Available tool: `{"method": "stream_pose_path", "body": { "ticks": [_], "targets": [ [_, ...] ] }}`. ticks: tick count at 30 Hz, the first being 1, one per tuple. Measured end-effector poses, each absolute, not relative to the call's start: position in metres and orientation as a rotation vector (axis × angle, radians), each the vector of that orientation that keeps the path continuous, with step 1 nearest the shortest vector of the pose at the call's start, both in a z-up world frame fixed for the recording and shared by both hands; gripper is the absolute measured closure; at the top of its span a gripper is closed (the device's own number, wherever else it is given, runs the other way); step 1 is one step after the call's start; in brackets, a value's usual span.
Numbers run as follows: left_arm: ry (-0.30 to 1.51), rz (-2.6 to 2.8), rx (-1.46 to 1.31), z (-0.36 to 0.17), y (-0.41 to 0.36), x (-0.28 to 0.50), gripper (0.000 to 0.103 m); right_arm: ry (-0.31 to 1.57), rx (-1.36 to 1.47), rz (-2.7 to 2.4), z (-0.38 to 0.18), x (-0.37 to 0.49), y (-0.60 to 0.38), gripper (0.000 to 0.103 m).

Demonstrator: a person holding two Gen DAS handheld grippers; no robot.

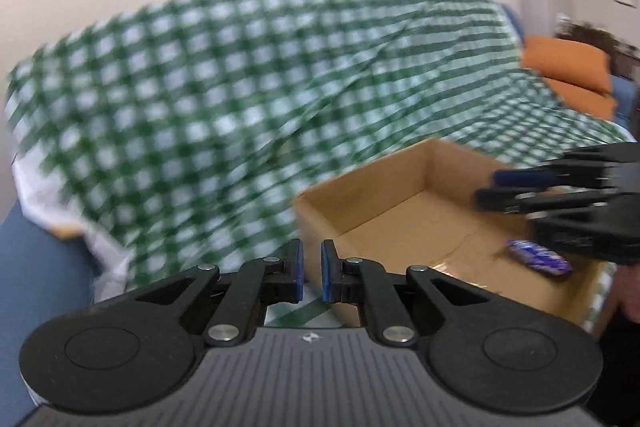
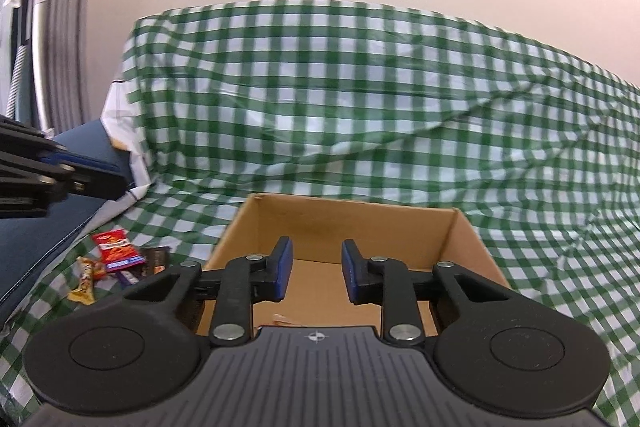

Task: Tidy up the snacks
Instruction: 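Grasp the yellow wafer stick with the left tool while the right tool grasps the white peanut bar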

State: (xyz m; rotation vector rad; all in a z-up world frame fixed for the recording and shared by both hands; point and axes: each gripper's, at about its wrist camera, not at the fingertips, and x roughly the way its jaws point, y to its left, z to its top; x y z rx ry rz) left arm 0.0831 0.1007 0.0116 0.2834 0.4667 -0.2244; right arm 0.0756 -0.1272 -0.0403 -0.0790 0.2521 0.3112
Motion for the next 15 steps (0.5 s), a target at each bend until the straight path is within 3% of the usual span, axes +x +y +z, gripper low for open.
{"method": "stream_pose_path", "body": {
  "ticks": [3, 5, 15],
  "targets": [
    [0.564, -0.122, 0.130, -0.015, 0.139, 0.094, 0.093, 0.253, -0.095, 0.338, -0.041, 0.074, -0.117, 0.075],
    [0.681, -0.001, 0.181, -0.026, 0.147, 0.107, 0.093, 0.252, -0.112, 0.362, -0.042, 0.072, -0.110, 0.075],
    [0.823, 0.131, 0.036, -0.038, 0.187, 0.136, 0.093, 0.234, -0.187, 0.572, -0.043, 0.056, -0.059, 0.075]
  ]
}}
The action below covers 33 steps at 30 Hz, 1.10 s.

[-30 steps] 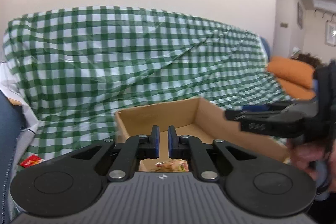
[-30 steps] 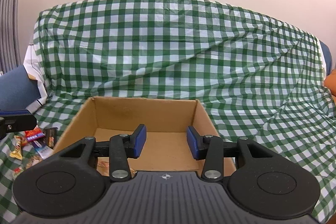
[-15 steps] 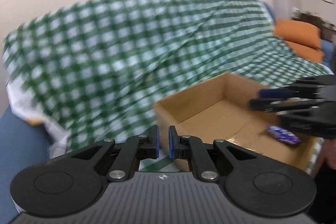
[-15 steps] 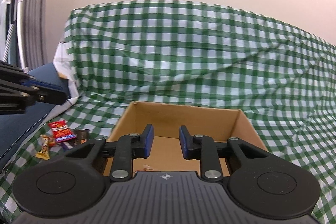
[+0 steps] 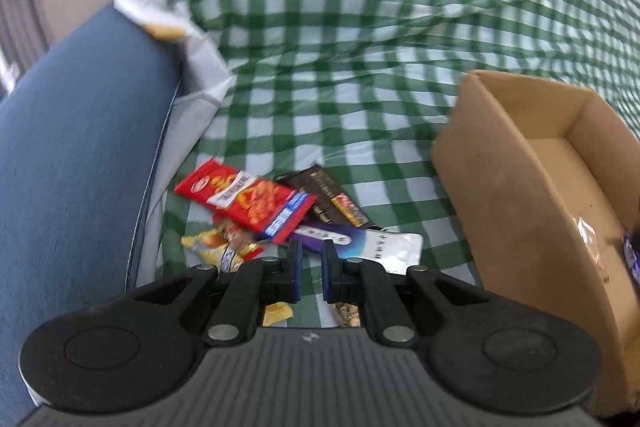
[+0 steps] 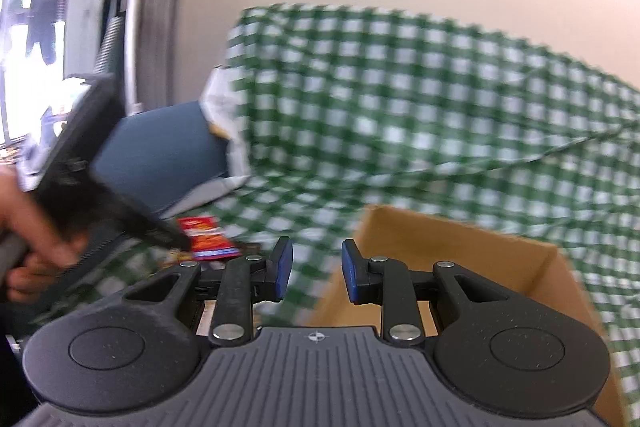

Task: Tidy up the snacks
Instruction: 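Grasp the yellow wafer stick with the left tool while the right tool grasps the white peanut bar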

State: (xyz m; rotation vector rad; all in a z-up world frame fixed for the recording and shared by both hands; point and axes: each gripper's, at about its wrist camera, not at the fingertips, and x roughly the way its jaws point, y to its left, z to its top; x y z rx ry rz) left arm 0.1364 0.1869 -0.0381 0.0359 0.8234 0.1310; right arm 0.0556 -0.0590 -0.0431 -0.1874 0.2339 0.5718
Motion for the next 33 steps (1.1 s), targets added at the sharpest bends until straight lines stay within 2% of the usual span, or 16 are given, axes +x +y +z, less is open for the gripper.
{"method": "stream_pose_path", "body": {
  "ticks": [6, 13, 15, 16, 20, 22, 23, 24, 31, 33],
  "targets": [
    [0.873, 0.218, -0.165, -0.040, 0.227, 0.145, 0.093, 0.285, -0.188, 0.734, -0.046, 0.045, -0.010, 0.075],
    [0.919, 0.240, -0.450, -0.052, 0.269, 0.148, 0.093, 0.437, -0.300, 0.807, -0.095, 0.037, 0.052, 0.073],
    [0.941, 0.241, -0.505, -0.059, 0.275, 0.151, 0.093, 0.489, -0.353, 0.795, -0.108, 0.041, 0.061, 0.059],
    [0.954, 0.244, -0.520, -0.062, 0.277, 0.153, 0.093, 0.530, -0.374, 0.777, -0.115, 0.046, 0.065, 0.057],
    [0.974, 0.281, -0.503, -0.071, 0.272, 0.163, 0.089, 0.621, -0.404, 0.737, -0.131, 0.060, 0.075, 0.052],
    [0.987, 0.299, -0.474, -0.075, 0.267, 0.168, 0.079, 0.632, -0.416, 0.728, -0.136, 0.061, 0.076, 0.048],
    [0.999, 0.313, -0.453, -0.078, 0.265, 0.171, 0.067, 0.635, -0.424, 0.726, -0.138, 0.062, 0.077, 0.045],
    [1.010, 0.328, -0.430, -0.080, 0.262, 0.174, 0.062, 0.641, -0.431, 0.725, -0.141, 0.061, 0.076, 0.043],
    [1.042, 0.388, -0.294, -0.092, 0.251, 0.187, 0.063, 0.691, -0.449, 0.725, -0.151, 0.069, 0.072, 0.039],
    [1.067, 0.399, -0.249, -0.096, 0.250, 0.190, 0.071, 0.700, -0.442, 0.719, -0.151, 0.073, 0.074, 0.039]
  ]
}}
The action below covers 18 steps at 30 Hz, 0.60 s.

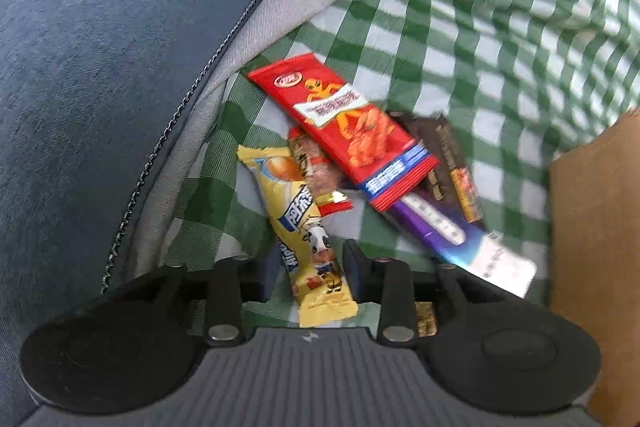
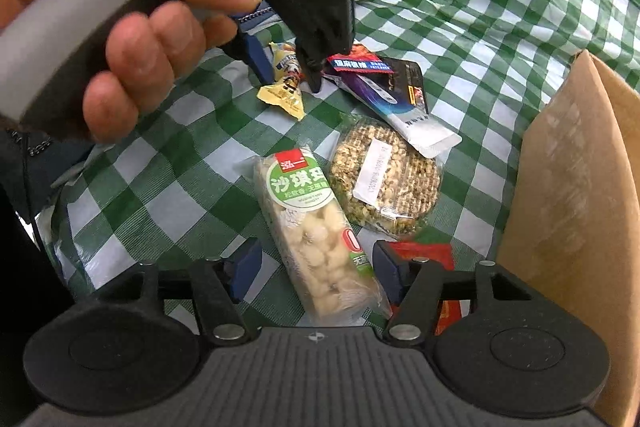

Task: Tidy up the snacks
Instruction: 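Grasp the yellow wafer stick with the left tool while the right tool grasps the white peanut bar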

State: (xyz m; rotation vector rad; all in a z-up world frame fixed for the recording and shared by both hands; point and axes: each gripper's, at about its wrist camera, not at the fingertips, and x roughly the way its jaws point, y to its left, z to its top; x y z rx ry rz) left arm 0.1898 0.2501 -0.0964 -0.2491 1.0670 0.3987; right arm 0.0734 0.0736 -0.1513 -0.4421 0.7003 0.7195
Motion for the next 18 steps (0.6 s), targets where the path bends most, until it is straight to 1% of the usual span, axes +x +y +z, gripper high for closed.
{"method": "stream_pose_path", "body": {
  "ticks": [1, 2, 3, 4, 5, 6, 7, 9, 14, 18],
  "targets": [
    [1.074, 0.398, -0.236, -0.098, 0.250, 0.190, 0.071, 0.701, -0.444, 0.717, -0.151, 0.073, 0.074, 0.039],
    [1.077, 0.394, -0.224, -0.099, 0.249, 0.190, 0.074, 0.701, -0.447, 0.716, -0.151, 0.074, 0.074, 0.040],
    [1.078, 0.386, -0.213, -0.098, 0.249, 0.189, 0.079, 0.702, -0.452, 0.717, -0.152, 0.073, 0.076, 0.041],
    [1.078, 0.379, -0.204, -0.097, 0.248, 0.188, 0.080, 0.705, -0.458, 0.720, -0.153, 0.073, 0.076, 0.041],
    [1.076, 0.375, -0.192, -0.095, 0.248, 0.186, 0.081, 0.706, -0.464, 0.720, -0.154, 0.074, 0.079, 0.044],
    [1.076, 0.370, -0.182, -0.094, 0.247, 0.184, 0.084, 0.706, -0.473, 0.722, -0.155, 0.075, 0.081, 0.054],
    [1.076, 0.365, -0.172, -0.092, 0.247, 0.181, 0.085, 0.707, -0.483, 0.726, -0.156, 0.075, 0.082, 0.058],
    [1.073, 0.357, -0.158, -0.089, 0.247, 0.173, 0.087, 0.710, -0.490, 0.743, -0.157, 0.074, 0.083, 0.064],
    [1.042, 0.342, -0.159, -0.075, 0.248, 0.148, 0.089, 0.683, -0.504, 0.765, -0.151, 0.063, 0.079, 0.065],
    [0.999, 0.328, -0.176, -0.061, 0.246, 0.132, 0.089, 0.681, -0.454, 0.765, -0.141, 0.056, 0.068, 0.065]
  ]
}}
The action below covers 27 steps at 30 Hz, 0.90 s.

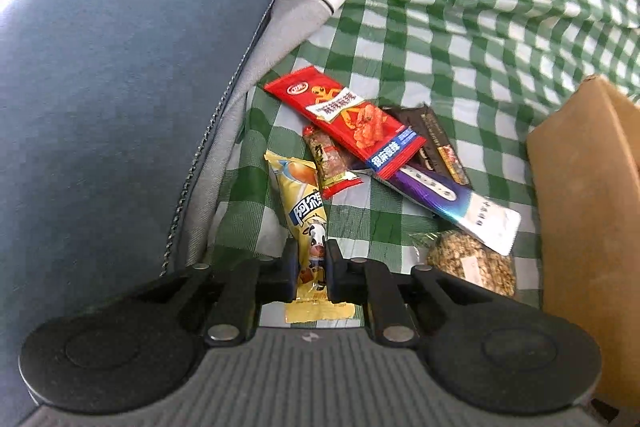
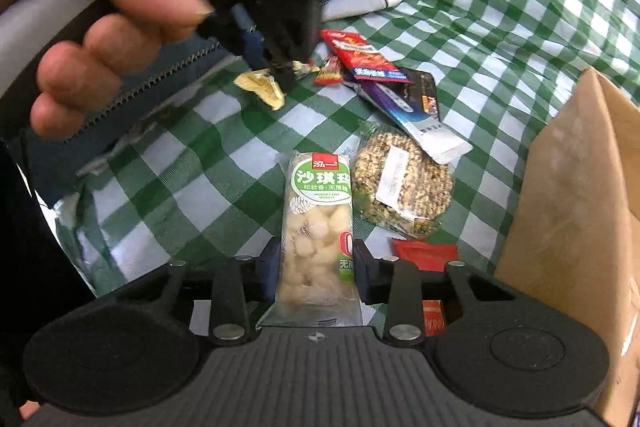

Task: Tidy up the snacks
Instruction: 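Grasp the yellow wafer stick with the left tool while the right tool grasps the white peanut bar, then lift the yellow wafer stick and white peanut bar with both tools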

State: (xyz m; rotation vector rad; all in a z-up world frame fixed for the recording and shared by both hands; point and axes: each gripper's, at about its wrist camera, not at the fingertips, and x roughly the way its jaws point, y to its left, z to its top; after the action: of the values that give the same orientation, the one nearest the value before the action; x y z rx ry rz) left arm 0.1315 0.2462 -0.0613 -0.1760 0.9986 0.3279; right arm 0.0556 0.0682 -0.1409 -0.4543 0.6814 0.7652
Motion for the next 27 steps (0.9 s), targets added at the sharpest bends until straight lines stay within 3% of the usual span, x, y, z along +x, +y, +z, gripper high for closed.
{"method": "stream_pose_path", "body": {
  "ticks": [9, 15, 19, 23, 27],
  "targets": [
    [1.052, 0.124, -0.123, -0.062, 0.231, 0.114, 0.089, 0.707, -0.435, 0.772, -0.136, 0.039, 0.046, 0.065],
    [1.202, 0.081, -0.060, -0.086, 0.220, 0.114, 0.088, 0.743, -0.458, 0.801, -0.144, 0.035, 0.044, 0.065],
    [1.226, 0.118, -0.050, -0.094, 0.222, 0.119, 0.080, 0.737, -0.458, 0.805, -0.145, 0.035, 0.045, 0.062],
    [1.231, 0.139, -0.045, -0.096, 0.221, 0.125, 0.066, 0.739, -0.393, 0.812, -0.141, 0.043, 0.044, 0.060],
    [1.238, 0.162, -0.040, -0.098, 0.220, 0.129, 0.066, 0.756, -0.387, 0.811, -0.144, 0.047, 0.048, 0.058]
  ]
}}
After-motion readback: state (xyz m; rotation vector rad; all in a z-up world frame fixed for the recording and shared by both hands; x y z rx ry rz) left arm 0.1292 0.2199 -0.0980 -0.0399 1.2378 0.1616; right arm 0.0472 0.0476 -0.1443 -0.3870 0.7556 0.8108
